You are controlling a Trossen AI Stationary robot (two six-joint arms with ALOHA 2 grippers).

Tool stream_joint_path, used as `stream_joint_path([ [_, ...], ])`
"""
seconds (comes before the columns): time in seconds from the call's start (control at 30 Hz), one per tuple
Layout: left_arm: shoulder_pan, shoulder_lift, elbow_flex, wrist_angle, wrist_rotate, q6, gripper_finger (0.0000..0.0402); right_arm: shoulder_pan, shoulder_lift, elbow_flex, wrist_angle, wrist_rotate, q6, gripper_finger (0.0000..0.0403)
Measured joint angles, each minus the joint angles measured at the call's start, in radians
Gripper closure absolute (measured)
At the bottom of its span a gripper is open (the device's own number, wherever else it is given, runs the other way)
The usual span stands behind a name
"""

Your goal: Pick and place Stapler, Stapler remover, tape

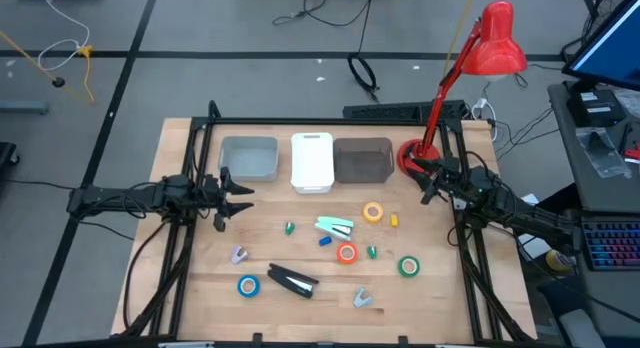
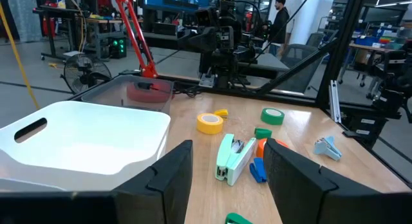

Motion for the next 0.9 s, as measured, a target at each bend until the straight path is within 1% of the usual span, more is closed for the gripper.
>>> stream_joint_path([
  [0.6,0.0,0.0,0.0,0.0,-0.002,0.001,0.0213,0.0,0.0,0.0,0.0,0.001,0.0,0.0234],
  [0.7,0.0,0.0,0.0,0.0,-0.052,0.008,0.0213,0.0,0.0,0.0,0.0,0.002,0.0,0.0234],
  [0.77,0.0,0.0,0.0,0.0,-0.066,0.001,0.0213,0.0,0.0,0.0,0.002,0.001,0.004,0.0234],
  [0.83,0.0,0.0,0.0,0.0,-0.069,0.001,0.0213,0.0,0.0,0.0,0.005,0.0,0.061,0.0234],
  [0.9,0.0,0.0,0.0,0.003,-0.07,0.001,0.0213,0.0,0.0,0.0,0.005,0.0,0.171,0.0234],
])
